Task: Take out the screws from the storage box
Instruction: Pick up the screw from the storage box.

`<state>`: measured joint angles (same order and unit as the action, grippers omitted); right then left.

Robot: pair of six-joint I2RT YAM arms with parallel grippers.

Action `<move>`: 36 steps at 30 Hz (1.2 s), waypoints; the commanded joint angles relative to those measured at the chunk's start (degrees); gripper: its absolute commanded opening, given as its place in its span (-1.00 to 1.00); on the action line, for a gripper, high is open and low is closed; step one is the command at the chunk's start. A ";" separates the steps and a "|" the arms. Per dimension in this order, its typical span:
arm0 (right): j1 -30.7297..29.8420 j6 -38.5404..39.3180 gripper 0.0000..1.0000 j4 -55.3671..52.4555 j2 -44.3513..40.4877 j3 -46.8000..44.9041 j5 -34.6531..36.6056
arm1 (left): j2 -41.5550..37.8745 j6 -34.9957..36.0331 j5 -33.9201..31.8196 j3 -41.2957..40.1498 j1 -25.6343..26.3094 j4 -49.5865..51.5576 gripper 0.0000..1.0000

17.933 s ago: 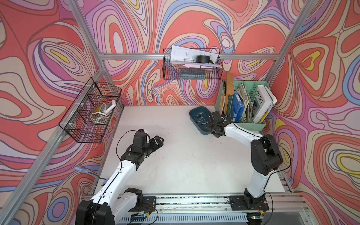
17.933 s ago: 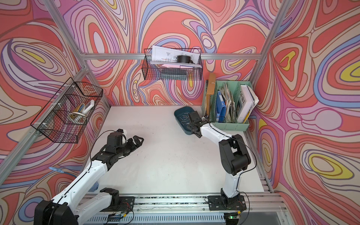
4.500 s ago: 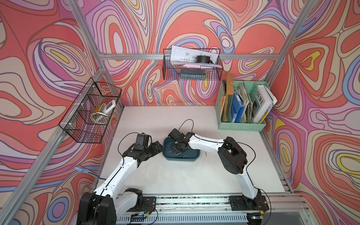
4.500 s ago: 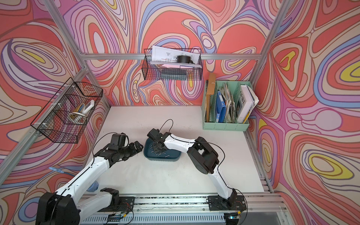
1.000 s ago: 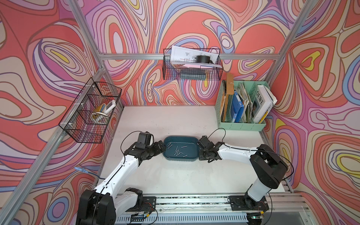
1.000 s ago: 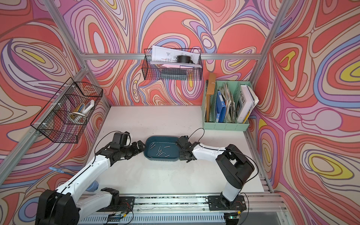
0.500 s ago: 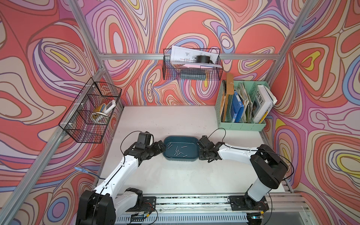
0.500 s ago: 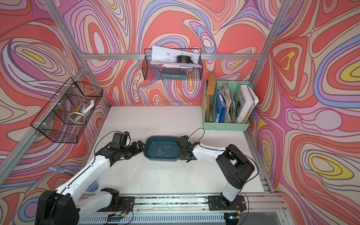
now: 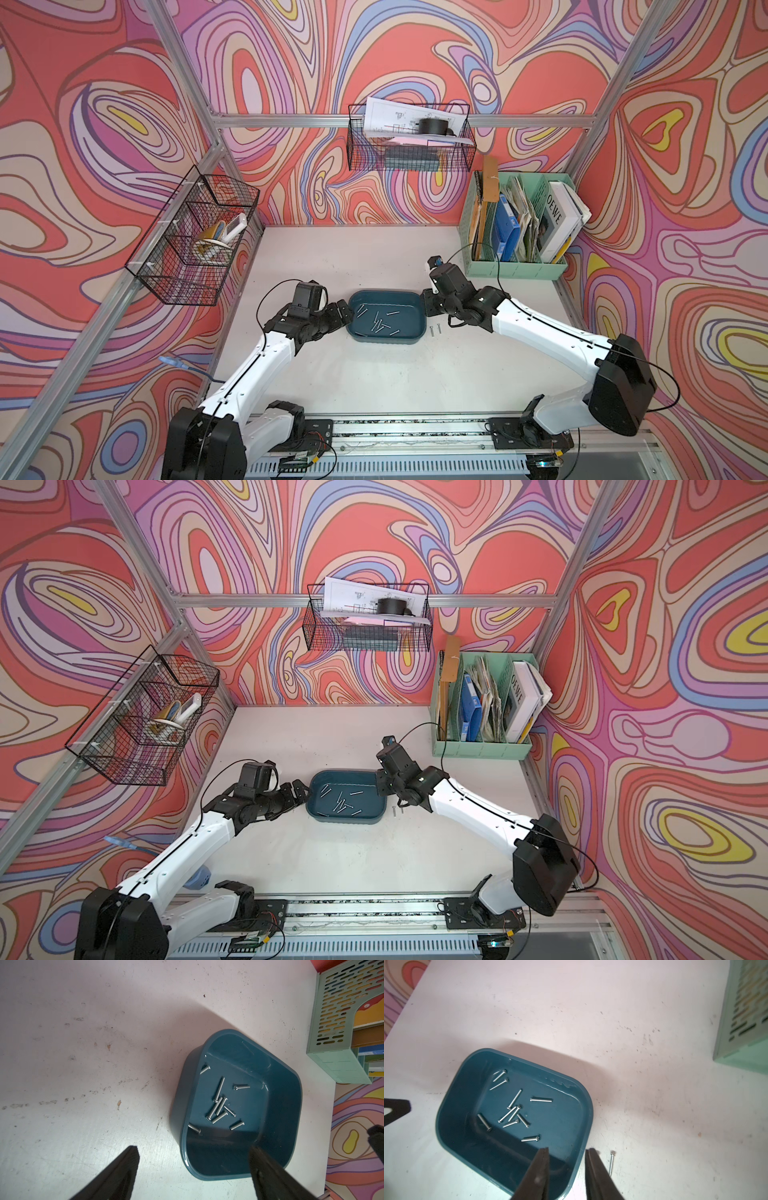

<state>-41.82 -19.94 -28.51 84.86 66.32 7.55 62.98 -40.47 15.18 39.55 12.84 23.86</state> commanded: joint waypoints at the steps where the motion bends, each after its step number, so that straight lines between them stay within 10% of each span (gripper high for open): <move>1: -1.37 11.24 -0.36 -3.16 5.80 4.69 -3.87 | -0.02 0.86 -0.40 1.82 0.32 0.42 0.76; 15: -3.00 25.28 -0.37 -0.27 27.58 15.07 -9.22 | -0.12 0.66 -1.56 1.67 0.25 0.48 0.77; 36: -2.28 28.83 -0.28 0.78 36.15 18.93 -7.60 | -0.94 0.70 -1.57 1.54 0.25 1.42 0.77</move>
<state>-44.36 8.56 -28.71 119.48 83.81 -0.21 63.00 -40.29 14.37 39.75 12.84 24.12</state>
